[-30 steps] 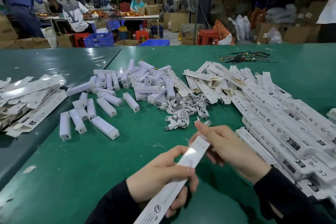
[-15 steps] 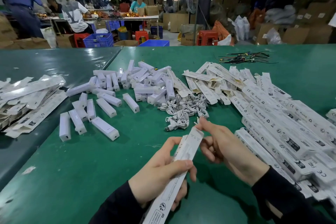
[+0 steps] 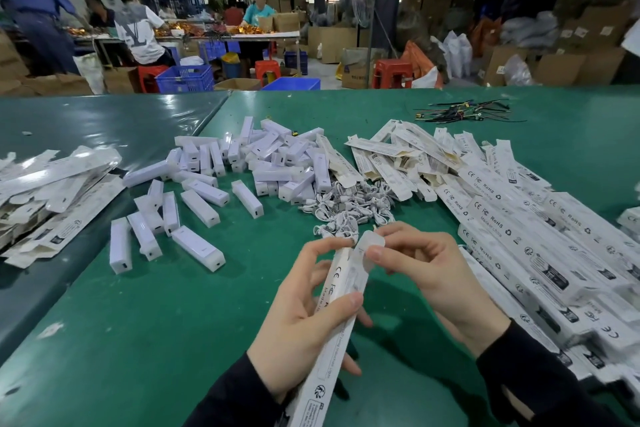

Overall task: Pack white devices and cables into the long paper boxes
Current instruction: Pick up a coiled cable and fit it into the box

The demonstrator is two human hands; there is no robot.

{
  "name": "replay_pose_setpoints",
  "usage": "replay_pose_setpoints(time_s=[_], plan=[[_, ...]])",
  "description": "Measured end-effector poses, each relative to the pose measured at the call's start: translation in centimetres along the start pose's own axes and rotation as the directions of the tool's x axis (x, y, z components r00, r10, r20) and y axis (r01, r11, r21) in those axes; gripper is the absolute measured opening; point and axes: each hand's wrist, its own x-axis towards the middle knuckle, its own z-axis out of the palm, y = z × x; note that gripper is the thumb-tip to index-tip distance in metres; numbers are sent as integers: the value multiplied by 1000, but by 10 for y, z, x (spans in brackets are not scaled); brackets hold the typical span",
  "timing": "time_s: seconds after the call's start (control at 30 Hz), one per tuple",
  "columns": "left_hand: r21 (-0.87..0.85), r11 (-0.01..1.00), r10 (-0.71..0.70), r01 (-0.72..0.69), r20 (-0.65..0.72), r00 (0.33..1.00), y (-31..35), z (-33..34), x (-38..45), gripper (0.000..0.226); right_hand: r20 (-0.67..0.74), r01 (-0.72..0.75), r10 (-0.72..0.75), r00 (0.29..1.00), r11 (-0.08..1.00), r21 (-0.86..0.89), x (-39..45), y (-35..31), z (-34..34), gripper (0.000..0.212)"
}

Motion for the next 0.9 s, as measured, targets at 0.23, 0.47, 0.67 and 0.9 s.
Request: replay_pose_setpoints(time_s=[0.23, 0.47, 0.67, 0.9], plan=[[-79, 996, 46, -50, -53, 998, -1, 4, -1, 37, 6, 96, -96, 995, 994, -51, -2, 0, 4, 17], [-46, 998, 31, -39, -179, 983, -1, 7, 0, 41, 83, 194, -179, 980, 950, -244, -8, 0, 10, 9], [-59, 994, -103, 94, -184, 977, 3, 5, 3, 49, -38, 242, -261, 965, 934, -261, -9, 3, 15, 3], [-233, 966, -169, 112, -241, 956, 7, 1, 3, 39, 276, 27, 17, 961, 988, -153, -4, -3, 6, 22]])
